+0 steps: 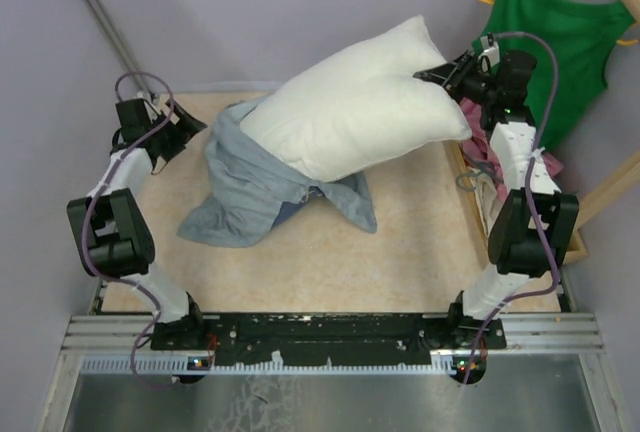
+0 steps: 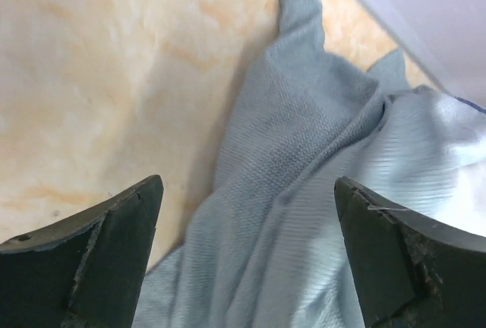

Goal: Remove the pillowcase from the pillow
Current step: Remove the pillow from the pillowcase.

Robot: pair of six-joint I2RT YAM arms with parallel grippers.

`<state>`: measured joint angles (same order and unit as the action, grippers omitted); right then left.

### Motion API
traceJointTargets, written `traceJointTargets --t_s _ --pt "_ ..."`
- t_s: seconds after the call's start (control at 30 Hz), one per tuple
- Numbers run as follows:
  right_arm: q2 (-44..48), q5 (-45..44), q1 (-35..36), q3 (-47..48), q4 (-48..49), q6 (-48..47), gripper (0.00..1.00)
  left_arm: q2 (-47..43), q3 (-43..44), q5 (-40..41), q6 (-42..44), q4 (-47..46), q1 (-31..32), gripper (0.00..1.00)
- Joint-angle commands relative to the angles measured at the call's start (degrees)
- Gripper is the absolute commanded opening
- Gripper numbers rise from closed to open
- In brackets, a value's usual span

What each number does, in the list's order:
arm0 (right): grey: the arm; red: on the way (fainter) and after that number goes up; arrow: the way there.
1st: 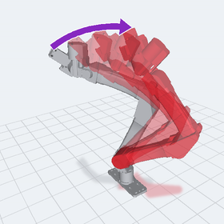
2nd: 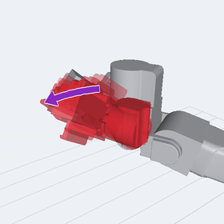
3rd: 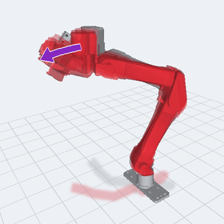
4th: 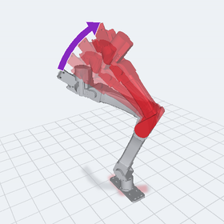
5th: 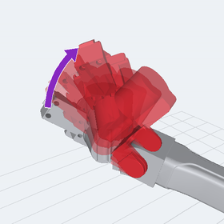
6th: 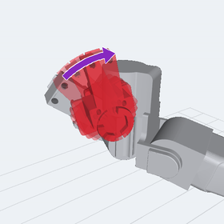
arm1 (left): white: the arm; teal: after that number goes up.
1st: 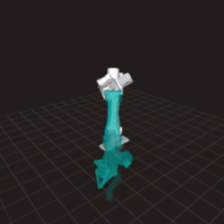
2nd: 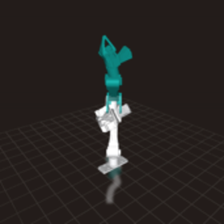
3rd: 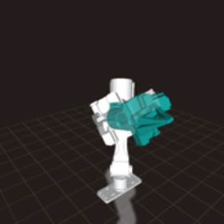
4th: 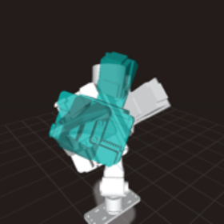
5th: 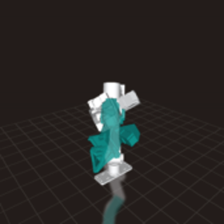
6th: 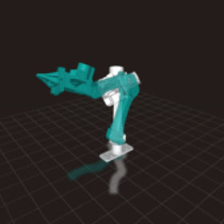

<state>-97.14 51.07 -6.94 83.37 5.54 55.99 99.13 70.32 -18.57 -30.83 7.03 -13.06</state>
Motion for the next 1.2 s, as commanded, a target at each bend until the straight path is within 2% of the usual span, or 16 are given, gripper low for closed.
traceJointTargets --t_s 0.0,0.17,0.23,0.27,0.37,0.4,0.57,0.8,0.97,1.07,1.1,1.13,1.17 --pt "6.51 -7.02 -3.27 5.55 2.28 -2.71 0.0 -5.14 5.06 4.69 4.82 -3.95 0.71 1.0" --pt "6.74 -8.36 -6.76 0.31 7.94 4.04 0.0 0.18 5.81 -6.65 -2.75 -3.78 -6.75 1.0" --pt "5.92 -7.43 -6.81 -0.44 9.0 5.26 0.0 4.65 7.32 -9.69 -1.66 -0.03 -7.56 1.0" --pt "5.57 -7.1 -6.73 -0.65 9.61 5.82 0.0 6.03 8.43 -9.31 -0.19 2.6 -6.99 0.97" --pt "4.9 -7.24 -6.54 -0.78 9.95 6.12 0.0 7.35 6.3 -8.23 3.21 3.57 -4.05 0.8" --pt "4.58 -7.37 -6.32 -0.57 10.0 6.01 0.0 7.24 4.97 -7.79 4.36 2.74 -2.52 0.79" --pt "1.9 -6.43 -3.76 1.99 9.37 5.46 0.0 9.5 5.09 -2.24 8.32 3.06 6.9 0.92" --pt "-1.06 -5.08 -2.73 3.63 7.64 3.55 0.0 15.54 7.75 -2.98 8.77 2.39 11.34 0.95" --pt "-1.71 -4.31 -2.58 2.84 9.97 4.9 0.0 21.17 11.18 -0.6 9.52 4.22 14.19 0.99" --pt "-2.25 -3.81 -2.18 3.32 10.32 5.03 0.0 24.16 12.42 -2.36 8.96 3.7 15.9 1.0" --pt "-2.44 -3.8 -2.08 3.5 10.36 5.09 0.0 24.87 12.32 -4.91 8.56 2.38 16.36 0.97" --pt "-2.55 -3.74 -2.04 3.64 10.49 5.1 0.0 25.3 11.68 -7.17 7.79 0.8 16.65 0.88" --pt "-2.71 -3.59 -2.03 3.64 10.6 5.26 0.0 25.47 10.8 -9.24 6.53 -1.33 16.73 0.72"
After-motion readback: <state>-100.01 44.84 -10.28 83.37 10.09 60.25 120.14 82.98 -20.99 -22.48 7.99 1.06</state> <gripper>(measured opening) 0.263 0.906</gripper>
